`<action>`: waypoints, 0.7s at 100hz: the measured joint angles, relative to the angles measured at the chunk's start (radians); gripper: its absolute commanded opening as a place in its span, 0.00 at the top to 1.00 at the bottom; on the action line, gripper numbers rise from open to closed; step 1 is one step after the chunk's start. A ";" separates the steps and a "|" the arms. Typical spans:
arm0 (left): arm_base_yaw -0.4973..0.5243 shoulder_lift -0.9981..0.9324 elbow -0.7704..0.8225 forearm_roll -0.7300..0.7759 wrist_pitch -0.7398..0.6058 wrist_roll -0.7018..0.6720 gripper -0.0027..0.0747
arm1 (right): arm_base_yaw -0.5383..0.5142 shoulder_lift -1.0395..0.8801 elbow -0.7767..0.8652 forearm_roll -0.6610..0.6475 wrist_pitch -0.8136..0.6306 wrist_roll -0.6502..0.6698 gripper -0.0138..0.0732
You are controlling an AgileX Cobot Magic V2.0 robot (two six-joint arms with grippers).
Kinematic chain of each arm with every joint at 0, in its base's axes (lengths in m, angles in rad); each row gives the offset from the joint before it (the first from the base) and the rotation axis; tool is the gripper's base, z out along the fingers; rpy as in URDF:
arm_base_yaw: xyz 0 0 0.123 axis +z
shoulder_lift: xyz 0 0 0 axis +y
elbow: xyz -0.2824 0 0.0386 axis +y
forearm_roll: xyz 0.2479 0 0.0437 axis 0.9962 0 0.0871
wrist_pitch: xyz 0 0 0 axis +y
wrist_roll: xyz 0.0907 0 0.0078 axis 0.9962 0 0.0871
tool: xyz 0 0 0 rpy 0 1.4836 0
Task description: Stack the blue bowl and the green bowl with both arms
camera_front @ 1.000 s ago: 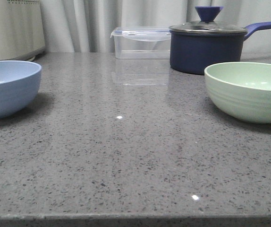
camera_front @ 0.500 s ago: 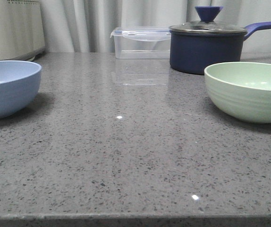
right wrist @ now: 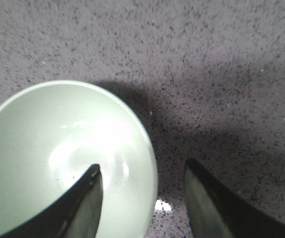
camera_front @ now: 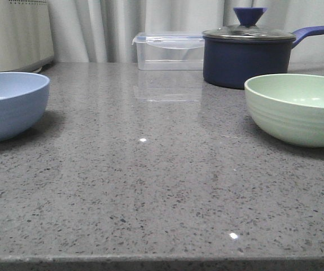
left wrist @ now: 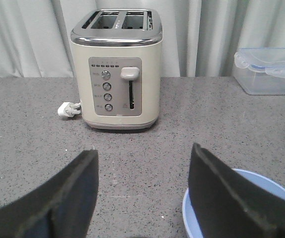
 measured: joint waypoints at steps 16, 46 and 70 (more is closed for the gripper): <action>0.000 0.000 0.000 0.000 0.000 0.000 0.44 | 0.000 0.064 0.000 0.000 0.000 0.000 0.39; 0.000 0.000 0.000 0.000 0.000 0.000 0.44 | 0.000 0.130 0.000 0.000 -0.006 0.000 0.45; 0.000 0.000 0.000 0.000 0.000 0.000 0.44 | 0.000 0.146 -0.002 0.000 -0.011 0.000 0.74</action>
